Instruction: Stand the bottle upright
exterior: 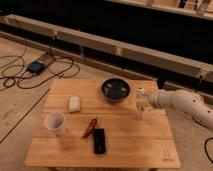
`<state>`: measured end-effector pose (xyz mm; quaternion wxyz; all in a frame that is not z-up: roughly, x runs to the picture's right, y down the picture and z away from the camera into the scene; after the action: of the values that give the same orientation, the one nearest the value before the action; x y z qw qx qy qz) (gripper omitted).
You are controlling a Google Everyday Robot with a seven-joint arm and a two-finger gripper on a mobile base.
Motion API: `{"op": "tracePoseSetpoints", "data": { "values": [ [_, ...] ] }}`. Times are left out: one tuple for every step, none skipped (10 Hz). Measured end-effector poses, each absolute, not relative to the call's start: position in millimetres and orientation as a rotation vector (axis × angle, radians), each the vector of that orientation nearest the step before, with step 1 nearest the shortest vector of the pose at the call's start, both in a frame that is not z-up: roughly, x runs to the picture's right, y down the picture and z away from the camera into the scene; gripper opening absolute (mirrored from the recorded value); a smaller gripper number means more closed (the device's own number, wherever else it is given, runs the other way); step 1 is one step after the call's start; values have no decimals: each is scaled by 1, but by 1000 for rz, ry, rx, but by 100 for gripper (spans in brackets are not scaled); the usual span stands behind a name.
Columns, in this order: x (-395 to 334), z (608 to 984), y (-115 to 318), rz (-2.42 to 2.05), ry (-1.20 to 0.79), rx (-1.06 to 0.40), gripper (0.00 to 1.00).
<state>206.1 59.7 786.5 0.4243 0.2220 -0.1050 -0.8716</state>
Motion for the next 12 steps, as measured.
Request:
{"op": "tracePoseSetpoints", "data": {
  "values": [
    [205,790,57,-2168,-258,579,0],
    [202,794,55,-2155,-255,603,0],
    [200,798,53,-2142,-252,626,0],
    [198,802,52,-2132,-249,643,0],
    [196,806,51,-2124,-246,658,0],
    [196,809,51,-2116,-243,668,0],
    [196,811,52,-2111,-242,674,0],
    [196,814,52,-2105,-240,679,0],
    [197,817,53,-2098,-237,684,0],
    [198,819,53,-2091,-232,688,0],
    [198,821,54,-2084,-230,692,0],
    [197,823,54,-2075,-229,699,0]
  ]
}}
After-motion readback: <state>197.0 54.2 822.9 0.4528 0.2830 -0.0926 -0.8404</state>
